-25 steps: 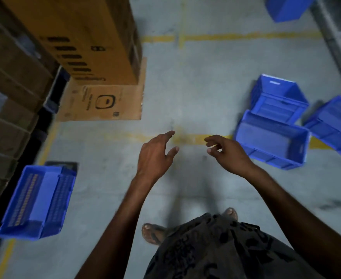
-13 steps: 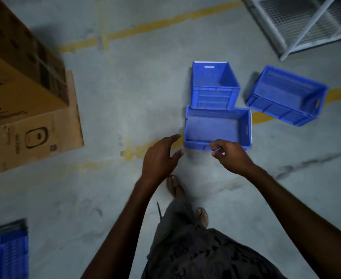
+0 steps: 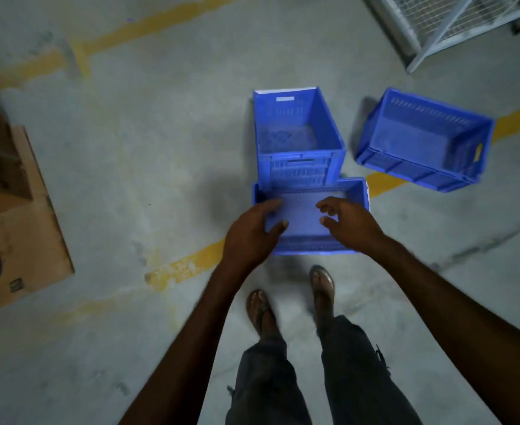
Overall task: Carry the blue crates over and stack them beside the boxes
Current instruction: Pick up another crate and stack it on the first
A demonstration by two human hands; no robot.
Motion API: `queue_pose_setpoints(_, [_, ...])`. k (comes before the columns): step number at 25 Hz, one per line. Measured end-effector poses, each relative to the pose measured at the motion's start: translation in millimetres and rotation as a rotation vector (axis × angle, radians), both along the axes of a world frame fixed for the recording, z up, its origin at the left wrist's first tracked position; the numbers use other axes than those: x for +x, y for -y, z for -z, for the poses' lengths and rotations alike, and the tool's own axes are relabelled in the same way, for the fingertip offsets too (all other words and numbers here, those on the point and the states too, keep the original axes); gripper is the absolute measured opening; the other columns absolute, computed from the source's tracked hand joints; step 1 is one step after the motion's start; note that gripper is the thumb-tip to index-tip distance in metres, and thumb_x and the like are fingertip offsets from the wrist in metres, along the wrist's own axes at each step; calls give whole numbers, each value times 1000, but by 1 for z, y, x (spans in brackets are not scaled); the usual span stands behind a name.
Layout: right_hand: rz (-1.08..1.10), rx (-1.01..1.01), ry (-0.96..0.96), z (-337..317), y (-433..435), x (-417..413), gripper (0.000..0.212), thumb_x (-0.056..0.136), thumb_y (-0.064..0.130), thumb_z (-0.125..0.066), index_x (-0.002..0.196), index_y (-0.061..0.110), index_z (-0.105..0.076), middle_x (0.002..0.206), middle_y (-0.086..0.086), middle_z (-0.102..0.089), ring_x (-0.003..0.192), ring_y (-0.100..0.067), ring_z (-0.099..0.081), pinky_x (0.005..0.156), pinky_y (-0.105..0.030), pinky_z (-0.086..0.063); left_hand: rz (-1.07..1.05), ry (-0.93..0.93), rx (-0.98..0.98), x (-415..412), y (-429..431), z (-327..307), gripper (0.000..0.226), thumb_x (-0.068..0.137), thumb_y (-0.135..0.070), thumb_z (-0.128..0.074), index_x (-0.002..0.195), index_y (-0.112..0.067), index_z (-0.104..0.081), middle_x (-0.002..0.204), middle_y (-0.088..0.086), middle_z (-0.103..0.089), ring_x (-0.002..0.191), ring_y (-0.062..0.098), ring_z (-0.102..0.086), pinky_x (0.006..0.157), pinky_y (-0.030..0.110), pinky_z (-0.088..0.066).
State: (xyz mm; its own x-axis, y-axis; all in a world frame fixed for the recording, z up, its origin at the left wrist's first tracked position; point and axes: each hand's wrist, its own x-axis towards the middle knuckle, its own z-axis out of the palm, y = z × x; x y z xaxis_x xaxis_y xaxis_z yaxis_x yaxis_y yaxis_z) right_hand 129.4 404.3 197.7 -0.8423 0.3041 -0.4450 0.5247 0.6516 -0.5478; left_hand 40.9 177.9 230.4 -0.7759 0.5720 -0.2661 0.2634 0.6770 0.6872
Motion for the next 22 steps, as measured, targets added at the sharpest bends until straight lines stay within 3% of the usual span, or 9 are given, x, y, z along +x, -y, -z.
queue_pose_setpoints(4, [-82, 192, -1, 103, -68, -102, 47, 84, 16, -71, 130, 11, -59, 131, -15, -60, 122, -37, -53, 105, -45, -41, -126, 90, 48, -56, -49, 68, 45, 89, -39, -66, 132, -25, -59, 131, -6, -64, 116, 15, -62, 95, 34, -51])
queue_pose_setpoints(7, [-224, 357, 0, 189, -96, -170, 62, 81, 19, -70, 137, 7, -47, 138, -21, -49, 125, -43, -45, 103, -54, -40, -235, 146, 27, -82, -73, 144, 46, 90, -38, -67, 133, -25, -58, 132, -5, -63, 117, 14, -61, 96, 34, -51])
queue_pose_setpoints(10, [-323, 500, 32, 267, -124, -210, 70, 74, 18, -71, 137, 9, -43, 135, -19, -50, 125, -40, -46, 104, -56, -35, -351, 228, 76, -93, -105, 216, 47, 90, -30, -69, 135, -21, -57, 131, -1, -64, 118, 15, -61, 99, 33, -49])
queue_pose_setpoints(13, [-330, 619, -32, 308, -140, -228, 54, 74, 9, -65, 126, 13, -52, 115, -19, -61, 111, -40, -53, 97, -53, -36, -404, 290, 113, -92, -133, 268, 51, 91, -30, -68, 139, -18, -54, 132, 1, -64, 119, 15, -60, 99, 32, -48])
queue_pose_setpoints(17, [-380, 444, -119, 297, -119, -209, 39, 82, 8, -62, 121, 12, -58, 113, -21, -65, 109, -42, -55, 89, -49, -41, -773, 560, 288, -75, -158, 293, 62, 91, -39, -68, 143, -14, -45, 130, 8, -63, 117, 19, -62, 96, 25, -52])
queue_pose_setpoints(18, [-389, 386, -153, 283, -107, -195, 42, 82, 7, -64, 124, 11, -57, 116, -20, -64, 109, -42, -55, 89, -49, -43, -910, 654, 328, -73, -165, 293, 68, 89, -52, -65, 142, -16, -45, 129, 11, -63, 118, 22, -62, 97, 30, -53])
queue_pose_setpoints(19, [-387, 315, -169, 268, -91, -181, 47, 81, 6, -65, 127, 12, -56, 118, -19, -64, 110, -40, -55, 89, -48, -44, -1017, 737, 335, -73, -169, 293, 75, 82, -68, -61, 139, -20, -49, 127, 14, -65, 117, 26, -63, 98, 47, -54])
queue_pose_setpoints(21, [-384, 136, -98, 232, -59, -161, 58, 78, 12, -70, 133, 18, -54, 120, -13, -64, 110, -35, -57, 88, -45, -49, -1170, 846, 364, -72, -169, 285, 86, 71, -87, -49, 129, -24, -56, 121, 15, -67, 109, 31, -67, 72, 40, -52])
queue_pose_setpoints(22, [-383, 0, -8, 218, -48, -157, 61, 76, 19, -71, 134, 22, -54, 120, -10, -65, 109, -31, -59, 88, -43, -52, -1237, 836, 374, -72, -165, 284, 82, 75, -86, -46, 125, -24, -59, 116, 14, -70, 101, 30, -70, 80, 42, -58])
